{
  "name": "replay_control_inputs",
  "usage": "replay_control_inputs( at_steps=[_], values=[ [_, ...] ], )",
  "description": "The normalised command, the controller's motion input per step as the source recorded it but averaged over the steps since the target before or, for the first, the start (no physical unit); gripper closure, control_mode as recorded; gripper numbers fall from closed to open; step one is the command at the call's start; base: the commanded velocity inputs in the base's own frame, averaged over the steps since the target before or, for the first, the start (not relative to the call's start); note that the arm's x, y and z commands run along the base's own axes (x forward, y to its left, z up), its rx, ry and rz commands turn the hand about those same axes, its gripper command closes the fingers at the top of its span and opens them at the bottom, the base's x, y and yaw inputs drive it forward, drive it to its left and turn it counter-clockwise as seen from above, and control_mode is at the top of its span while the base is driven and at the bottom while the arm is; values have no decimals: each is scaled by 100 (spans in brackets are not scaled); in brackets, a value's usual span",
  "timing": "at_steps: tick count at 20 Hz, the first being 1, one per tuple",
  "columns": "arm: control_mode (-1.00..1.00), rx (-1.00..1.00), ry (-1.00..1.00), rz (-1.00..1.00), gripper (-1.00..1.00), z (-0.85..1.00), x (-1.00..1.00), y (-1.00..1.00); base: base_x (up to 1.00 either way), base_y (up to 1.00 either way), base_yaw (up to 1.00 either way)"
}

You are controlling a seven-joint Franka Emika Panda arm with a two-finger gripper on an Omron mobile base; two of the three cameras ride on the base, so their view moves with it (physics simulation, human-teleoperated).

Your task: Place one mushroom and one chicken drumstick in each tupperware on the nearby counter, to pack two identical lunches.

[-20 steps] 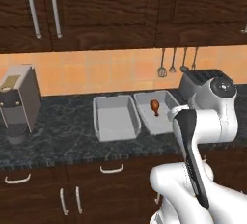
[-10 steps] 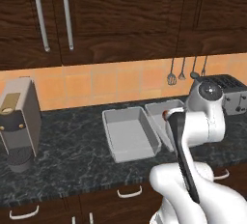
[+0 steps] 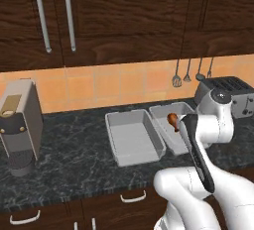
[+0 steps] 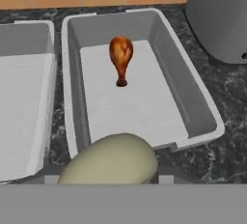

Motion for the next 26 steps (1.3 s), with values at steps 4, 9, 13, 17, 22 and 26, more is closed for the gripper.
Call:
replay_control_inputs(
  at_steps=[4,9,13,17,22,26],
  values=[
    [-100,3,9,0,100,-35,67,0,0,0,0],
    [-100,0,10,0,100,-44,66,0,0,0,0],
    [-100,0,7,0,100,-59,64,-3,0,0,0],
    [-100,0,1,0,100,-57,55,-18,0,0,0],
    [-100,0,0,0,100,-53,48,-26,0,0,0],
    [-100,0,1,0,-100,-38,46,-7,0,0,0]
  ],
)
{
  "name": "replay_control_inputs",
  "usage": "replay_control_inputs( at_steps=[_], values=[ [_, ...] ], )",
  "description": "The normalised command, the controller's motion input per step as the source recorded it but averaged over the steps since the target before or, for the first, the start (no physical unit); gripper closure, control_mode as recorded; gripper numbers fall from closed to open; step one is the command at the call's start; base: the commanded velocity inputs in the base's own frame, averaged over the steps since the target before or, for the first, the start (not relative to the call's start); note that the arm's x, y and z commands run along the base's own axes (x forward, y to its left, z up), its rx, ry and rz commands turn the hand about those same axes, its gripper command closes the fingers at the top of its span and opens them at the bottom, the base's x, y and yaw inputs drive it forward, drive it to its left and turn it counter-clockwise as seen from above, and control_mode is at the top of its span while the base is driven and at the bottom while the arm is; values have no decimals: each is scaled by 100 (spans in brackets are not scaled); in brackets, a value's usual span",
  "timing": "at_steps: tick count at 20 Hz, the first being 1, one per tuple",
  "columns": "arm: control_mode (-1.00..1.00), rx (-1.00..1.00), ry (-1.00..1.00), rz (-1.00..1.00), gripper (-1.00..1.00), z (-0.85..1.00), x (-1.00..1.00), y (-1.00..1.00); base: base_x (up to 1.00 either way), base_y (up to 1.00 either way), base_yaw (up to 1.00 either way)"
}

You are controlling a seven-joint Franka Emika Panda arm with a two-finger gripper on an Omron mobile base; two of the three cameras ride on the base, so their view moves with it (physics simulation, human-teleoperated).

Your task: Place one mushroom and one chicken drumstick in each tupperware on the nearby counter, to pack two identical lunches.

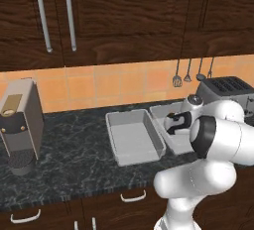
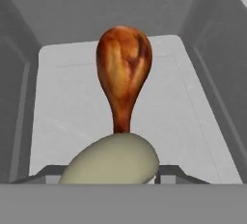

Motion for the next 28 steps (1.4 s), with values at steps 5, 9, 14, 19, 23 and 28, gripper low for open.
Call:
replay_control_inputs(
  at_steps=[5,9,14,19,23,28],
  values=[
    [-100,0,0,0,-100,-4,3,0,0,0,0],
    [-100,0,-10,0,-100,16,-47,0,0,0,0],
    [-100,0,-29,0,-100,58,-94,0,0,0,0],
    [-100,-3,-23,0,-100,58,-100,1,0,0,0],
    [-100,-16,-7,0,-100,82,-95,17,0,0,0],
    [-100,-23,0,1,-100,78,-88,41,0,0,0]
  ],
)
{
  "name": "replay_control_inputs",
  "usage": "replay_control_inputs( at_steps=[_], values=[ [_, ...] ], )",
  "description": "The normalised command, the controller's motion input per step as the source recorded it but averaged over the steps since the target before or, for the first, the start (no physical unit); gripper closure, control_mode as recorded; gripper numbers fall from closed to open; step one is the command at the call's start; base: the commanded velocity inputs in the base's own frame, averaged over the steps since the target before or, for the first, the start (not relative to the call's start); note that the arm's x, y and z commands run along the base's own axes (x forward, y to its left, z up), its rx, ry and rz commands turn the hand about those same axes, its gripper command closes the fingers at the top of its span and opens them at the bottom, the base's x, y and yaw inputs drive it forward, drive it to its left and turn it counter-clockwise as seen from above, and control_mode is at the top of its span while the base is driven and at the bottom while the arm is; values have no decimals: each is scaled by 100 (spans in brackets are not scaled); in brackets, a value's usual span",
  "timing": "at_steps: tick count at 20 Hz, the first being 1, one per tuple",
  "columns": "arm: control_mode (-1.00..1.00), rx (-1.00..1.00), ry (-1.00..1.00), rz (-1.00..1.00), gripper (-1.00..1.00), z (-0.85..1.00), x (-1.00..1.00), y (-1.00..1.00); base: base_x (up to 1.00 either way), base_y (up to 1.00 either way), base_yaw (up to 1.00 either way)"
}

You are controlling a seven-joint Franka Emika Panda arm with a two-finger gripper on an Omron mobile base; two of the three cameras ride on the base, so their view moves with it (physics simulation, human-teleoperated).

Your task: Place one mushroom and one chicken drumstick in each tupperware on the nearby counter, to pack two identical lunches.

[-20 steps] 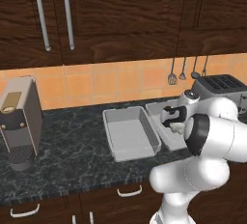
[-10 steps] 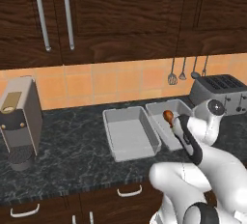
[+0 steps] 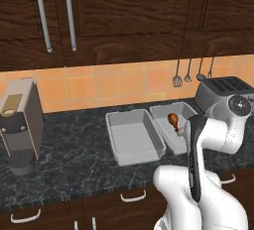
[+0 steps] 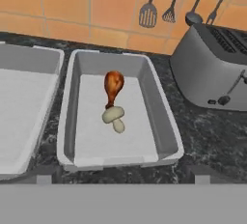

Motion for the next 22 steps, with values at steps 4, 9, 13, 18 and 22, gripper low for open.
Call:
replay_control_inputs(
  at_steps=[4,9,13,18,22],
  values=[
    [-100,-21,-7,6,-100,29,-93,50,0,0,0],
    [100,-4,-1,4,-100,-18,-40,19,-60,9,7],
    [100,0,0,0,-100,0,0,0,-100,-37,-6],
    [100,0,0,0,-100,0,0,0,-86,-99,-28],
    [100,0,0,0,-100,0,0,0,-39,-100,-40]
  ],
)
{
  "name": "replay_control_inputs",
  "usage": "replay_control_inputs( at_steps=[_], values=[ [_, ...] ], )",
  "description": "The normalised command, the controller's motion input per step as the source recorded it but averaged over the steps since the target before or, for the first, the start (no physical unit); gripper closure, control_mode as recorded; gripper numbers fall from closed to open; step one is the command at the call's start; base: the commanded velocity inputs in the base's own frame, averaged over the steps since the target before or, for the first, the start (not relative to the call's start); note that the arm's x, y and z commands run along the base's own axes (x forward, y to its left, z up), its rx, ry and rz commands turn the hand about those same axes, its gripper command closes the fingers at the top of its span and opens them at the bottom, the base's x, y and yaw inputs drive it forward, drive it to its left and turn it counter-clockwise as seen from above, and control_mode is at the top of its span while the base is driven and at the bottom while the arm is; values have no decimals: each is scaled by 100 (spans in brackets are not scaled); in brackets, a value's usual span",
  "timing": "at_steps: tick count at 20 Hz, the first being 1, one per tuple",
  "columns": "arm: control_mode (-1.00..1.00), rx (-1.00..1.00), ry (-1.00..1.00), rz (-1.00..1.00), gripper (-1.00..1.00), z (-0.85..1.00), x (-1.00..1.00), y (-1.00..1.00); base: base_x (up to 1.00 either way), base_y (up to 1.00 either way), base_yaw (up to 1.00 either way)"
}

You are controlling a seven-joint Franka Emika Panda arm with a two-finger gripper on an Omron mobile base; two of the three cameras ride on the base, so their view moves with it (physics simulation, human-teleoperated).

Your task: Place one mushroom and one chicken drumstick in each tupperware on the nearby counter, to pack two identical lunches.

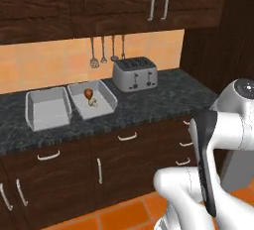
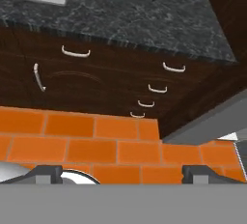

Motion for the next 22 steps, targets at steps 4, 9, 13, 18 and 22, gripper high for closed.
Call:
replay_control_inputs(
  at_steps=[4,9,13,18,22],
  values=[
    [100,0,0,0,-100,0,0,0,-27,-100,-41],
    [100,0,0,0,-100,0,0,0,-9,-100,-43],
    [100,0,0,0,-100,0,0,0,0,-100,-43],
    [100,0,0,0,-100,0,0,0,10,-100,-25],
    [100,0,0,0,-100,0,0,0,37,-81,5]
  ],
)
